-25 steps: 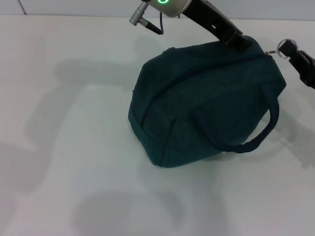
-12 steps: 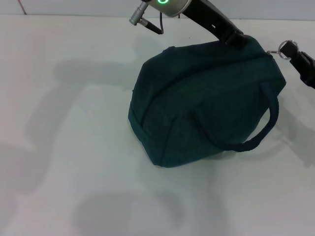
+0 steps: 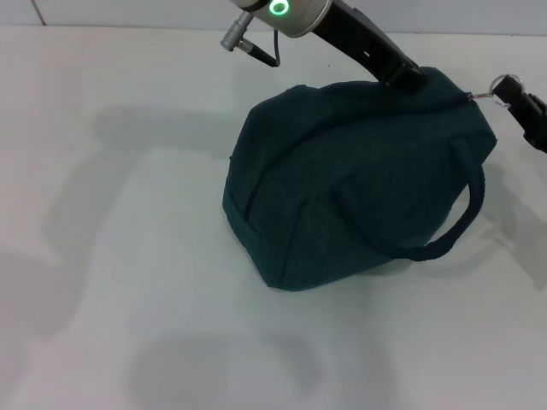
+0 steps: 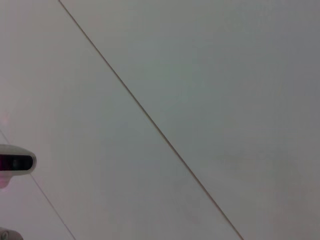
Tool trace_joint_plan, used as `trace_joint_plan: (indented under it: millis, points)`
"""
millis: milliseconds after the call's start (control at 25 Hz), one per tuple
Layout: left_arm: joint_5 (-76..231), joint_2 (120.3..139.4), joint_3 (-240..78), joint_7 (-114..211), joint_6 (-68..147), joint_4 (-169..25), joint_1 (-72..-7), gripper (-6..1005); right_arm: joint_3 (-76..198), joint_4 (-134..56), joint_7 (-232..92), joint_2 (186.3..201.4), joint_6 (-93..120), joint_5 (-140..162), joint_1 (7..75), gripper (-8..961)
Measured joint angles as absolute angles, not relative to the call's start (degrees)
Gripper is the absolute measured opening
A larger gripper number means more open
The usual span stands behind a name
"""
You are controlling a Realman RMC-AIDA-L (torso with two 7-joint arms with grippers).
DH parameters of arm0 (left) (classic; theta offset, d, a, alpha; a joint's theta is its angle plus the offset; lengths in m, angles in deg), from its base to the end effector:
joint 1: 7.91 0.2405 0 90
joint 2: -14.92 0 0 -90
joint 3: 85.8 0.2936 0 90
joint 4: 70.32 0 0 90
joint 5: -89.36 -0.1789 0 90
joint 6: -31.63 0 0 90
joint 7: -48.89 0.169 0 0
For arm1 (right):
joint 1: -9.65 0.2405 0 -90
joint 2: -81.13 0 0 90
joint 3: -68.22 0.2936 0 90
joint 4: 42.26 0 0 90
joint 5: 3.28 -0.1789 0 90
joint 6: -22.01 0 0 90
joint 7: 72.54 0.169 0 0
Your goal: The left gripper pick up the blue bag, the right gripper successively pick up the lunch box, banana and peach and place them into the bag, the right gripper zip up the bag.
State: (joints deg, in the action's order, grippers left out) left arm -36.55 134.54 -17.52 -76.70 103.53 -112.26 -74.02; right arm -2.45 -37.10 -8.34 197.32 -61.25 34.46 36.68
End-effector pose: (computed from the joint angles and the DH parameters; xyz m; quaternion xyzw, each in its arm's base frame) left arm -0.0523 0.4311 -0.0987 -0.9809 -0.1764 -0.0293 0.0760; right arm 0.2850 0.3425 -0.0136 -0.7154 0.3716 0.5137 0.2937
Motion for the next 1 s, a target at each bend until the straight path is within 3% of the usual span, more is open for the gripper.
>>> trace_joint_plan:
  millis: [1000]
  points:
    - [-36.3,134.36,-17.8,-76.3,103.6,-112.3,-74.0,165,-2.9,-37.3,-9.9,197.32,-53.9,34.7,36.6,86]
